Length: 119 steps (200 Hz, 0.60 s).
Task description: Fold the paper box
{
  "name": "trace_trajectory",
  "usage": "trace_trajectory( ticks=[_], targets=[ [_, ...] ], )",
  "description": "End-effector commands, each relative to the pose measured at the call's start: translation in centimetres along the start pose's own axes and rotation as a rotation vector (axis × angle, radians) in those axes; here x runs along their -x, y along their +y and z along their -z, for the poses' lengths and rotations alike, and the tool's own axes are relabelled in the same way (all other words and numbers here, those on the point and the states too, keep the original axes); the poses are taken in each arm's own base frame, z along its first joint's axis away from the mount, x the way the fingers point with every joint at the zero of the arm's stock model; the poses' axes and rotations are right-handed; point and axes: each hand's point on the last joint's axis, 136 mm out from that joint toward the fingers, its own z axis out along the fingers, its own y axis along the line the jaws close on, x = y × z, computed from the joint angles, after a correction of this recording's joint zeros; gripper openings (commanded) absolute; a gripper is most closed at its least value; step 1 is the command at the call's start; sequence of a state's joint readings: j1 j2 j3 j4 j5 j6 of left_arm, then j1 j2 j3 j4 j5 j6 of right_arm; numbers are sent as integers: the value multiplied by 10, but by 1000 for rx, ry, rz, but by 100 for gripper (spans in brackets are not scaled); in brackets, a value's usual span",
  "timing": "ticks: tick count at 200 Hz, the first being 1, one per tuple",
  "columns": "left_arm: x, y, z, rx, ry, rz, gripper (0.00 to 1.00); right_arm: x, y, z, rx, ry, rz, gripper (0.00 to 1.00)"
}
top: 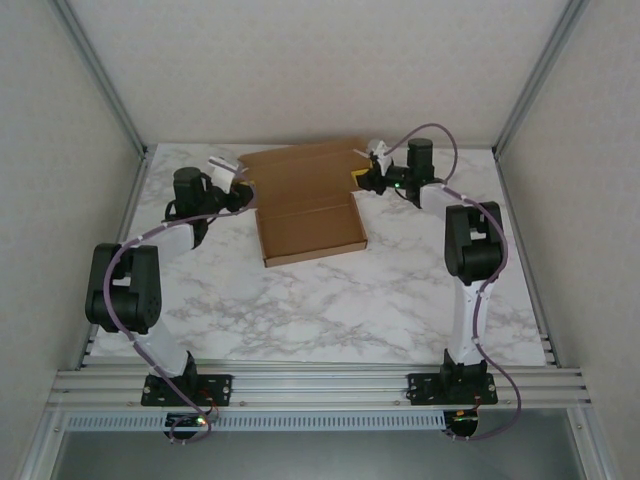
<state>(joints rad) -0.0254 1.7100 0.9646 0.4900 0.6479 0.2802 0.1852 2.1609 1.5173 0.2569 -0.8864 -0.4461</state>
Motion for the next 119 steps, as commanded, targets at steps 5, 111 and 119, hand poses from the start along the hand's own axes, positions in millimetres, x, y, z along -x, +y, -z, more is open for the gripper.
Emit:
trace_trajectory(
  ticks=[5, 111, 119],
  targets=[
    [9, -14, 1, -36, -29, 15, 36, 11, 1, 1, -115, 43, 17, 16],
    [4, -16, 2, 18, -27, 87, 25, 17, -4, -3, -375, 47, -166, 27],
    [5, -15, 3, 24, -27, 87, 24, 17, -4, -1, -380, 41, -169, 27]
  ],
)
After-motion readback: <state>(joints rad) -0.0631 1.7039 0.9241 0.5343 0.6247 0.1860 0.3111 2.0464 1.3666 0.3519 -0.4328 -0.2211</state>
